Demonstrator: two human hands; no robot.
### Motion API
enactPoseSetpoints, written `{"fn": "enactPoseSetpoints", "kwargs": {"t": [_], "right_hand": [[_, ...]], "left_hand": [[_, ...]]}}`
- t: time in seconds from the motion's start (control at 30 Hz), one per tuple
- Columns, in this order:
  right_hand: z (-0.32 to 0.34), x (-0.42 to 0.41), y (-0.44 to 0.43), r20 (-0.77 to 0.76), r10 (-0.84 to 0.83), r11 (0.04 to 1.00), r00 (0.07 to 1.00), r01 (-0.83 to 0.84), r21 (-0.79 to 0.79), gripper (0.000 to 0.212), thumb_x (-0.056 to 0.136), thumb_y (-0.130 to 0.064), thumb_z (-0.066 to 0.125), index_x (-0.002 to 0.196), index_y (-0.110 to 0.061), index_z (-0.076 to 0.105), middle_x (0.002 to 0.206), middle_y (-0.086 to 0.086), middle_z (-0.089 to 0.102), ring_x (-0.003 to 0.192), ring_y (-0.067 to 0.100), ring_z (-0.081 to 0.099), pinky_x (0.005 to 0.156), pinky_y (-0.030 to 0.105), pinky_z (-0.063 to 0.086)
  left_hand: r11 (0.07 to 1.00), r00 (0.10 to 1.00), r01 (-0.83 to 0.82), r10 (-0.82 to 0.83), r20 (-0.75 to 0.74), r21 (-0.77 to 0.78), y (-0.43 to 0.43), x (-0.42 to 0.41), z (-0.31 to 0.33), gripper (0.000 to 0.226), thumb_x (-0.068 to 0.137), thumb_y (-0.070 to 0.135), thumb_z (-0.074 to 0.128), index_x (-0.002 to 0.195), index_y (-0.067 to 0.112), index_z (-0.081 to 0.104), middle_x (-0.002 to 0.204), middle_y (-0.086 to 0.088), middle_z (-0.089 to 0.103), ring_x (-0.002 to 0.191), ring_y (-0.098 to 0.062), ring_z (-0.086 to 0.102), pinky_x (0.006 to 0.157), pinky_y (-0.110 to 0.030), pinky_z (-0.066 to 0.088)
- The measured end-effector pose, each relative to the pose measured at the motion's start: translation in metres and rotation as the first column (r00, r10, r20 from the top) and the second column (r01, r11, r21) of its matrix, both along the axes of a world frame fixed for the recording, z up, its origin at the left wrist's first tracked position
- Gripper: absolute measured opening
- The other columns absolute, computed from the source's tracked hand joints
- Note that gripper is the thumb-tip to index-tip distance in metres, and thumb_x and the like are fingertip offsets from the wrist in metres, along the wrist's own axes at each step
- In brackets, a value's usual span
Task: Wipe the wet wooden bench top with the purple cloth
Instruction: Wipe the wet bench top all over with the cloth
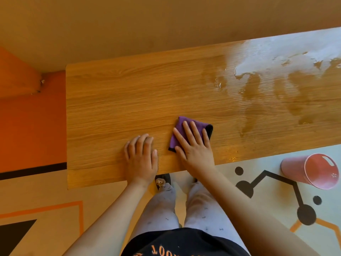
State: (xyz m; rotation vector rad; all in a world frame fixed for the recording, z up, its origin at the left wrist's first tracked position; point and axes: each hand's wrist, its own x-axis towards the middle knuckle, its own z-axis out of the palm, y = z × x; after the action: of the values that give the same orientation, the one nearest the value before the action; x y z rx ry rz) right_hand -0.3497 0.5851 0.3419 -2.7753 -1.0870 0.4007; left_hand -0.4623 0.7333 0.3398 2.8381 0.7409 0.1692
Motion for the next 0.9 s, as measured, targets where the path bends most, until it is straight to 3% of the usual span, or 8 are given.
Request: {"fn": "enactPoseSetpoints", "kwargs": {"t": [0.07,0.23,0.47,0.6,0.73,0.9], "right_hand": [[0.001,0.037,0.019,0.01,-0.017,1.0,1.0,0.018,-0.015,0.056,0.095,-0.05,0.024,0.148,-0.036,0.02,0.159,0.003,0.017,0.147,0.023,0.01,0.116,0.045,0.001],[0.01,0.12,0.061,-0.106,-0.126,0.99,0.986,0.118,-0.078,0.055,0.099,-0.05,0.019,0.149,-0.04,-0.002,0.16,-0.003,-0.012,0.145,0.016,-0.017,0.114,0.042,-0.014],[0.014,0.058,0.01,-0.097,-0.02,0.991,0.995,0.007,-0.136,0.058,0.095,-0.056,0.009,0.145,-0.04,-0.012,0.158,-0.003,-0.016,0.142,0.015,-0.024,0.114,0.04,-0.019],[0.009,0.007,-0.033,-0.047,-0.025,0.991,0.999,0.018,-0.13,0.058,0.093,-0.06,0.006,0.146,-0.044,-0.011,0.159,-0.003,-0.004,0.145,0.014,-0.013,0.115,0.04,-0.012],[0.012,0.021,-0.021,-0.101,-0.015,0.988,0.995,-0.001,-0.154,0.058,0.087,-0.063,-0.001,0.138,-0.047,-0.024,0.152,-0.01,-0.025,0.141,0.011,-0.028,0.114,0.038,-0.02],[0.014,0.096,0.035,-0.085,0.033,0.991,0.996,-0.044,-0.123,0.056,0.095,-0.058,0.011,0.144,-0.044,-0.012,0.158,-0.006,-0.018,0.143,0.013,-0.023,0.115,0.041,-0.016]], "left_hand": [[1.0,1.0,-0.002,0.002,0.002,-0.011,0.0,0.0,0.0,0.037,0.091,0.03,0.041,0.122,0.015,0.056,0.131,-0.006,0.054,0.124,-0.028,0.043,0.107,-0.048,0.026],[1.0,1.0,0.005,-0.005,0.016,-0.019,0.0,0.0,0.002,0.037,0.092,0.03,0.04,0.123,0.015,0.053,0.131,-0.005,0.053,0.124,-0.027,0.041,0.106,-0.048,0.027],[0.999,1.0,0.026,-0.026,-0.003,-0.022,0.001,-0.003,0.0,0.037,0.091,0.031,0.044,0.121,0.014,0.057,0.13,-0.006,0.055,0.122,-0.028,0.043,0.104,-0.048,0.03],[0.999,0.999,0.019,-0.021,-0.034,-0.031,0.004,-0.001,0.003,0.039,0.091,0.034,0.041,0.122,0.014,0.056,0.13,-0.007,0.055,0.122,-0.029,0.042,0.104,-0.048,0.029],[0.998,0.997,0.026,-0.03,-0.071,-0.057,0.005,0.0,0.006,0.039,0.092,0.035,0.041,0.123,0.015,0.055,0.131,-0.006,0.053,0.124,-0.027,0.041,0.105,-0.048,0.03],[0.996,0.997,0.008,-0.014,-0.072,-0.088,0.005,-0.002,0.01,0.04,0.092,0.038,0.04,0.122,0.017,0.056,0.13,-0.003,0.055,0.123,-0.024,0.041,0.105,-0.047,0.026]]}}
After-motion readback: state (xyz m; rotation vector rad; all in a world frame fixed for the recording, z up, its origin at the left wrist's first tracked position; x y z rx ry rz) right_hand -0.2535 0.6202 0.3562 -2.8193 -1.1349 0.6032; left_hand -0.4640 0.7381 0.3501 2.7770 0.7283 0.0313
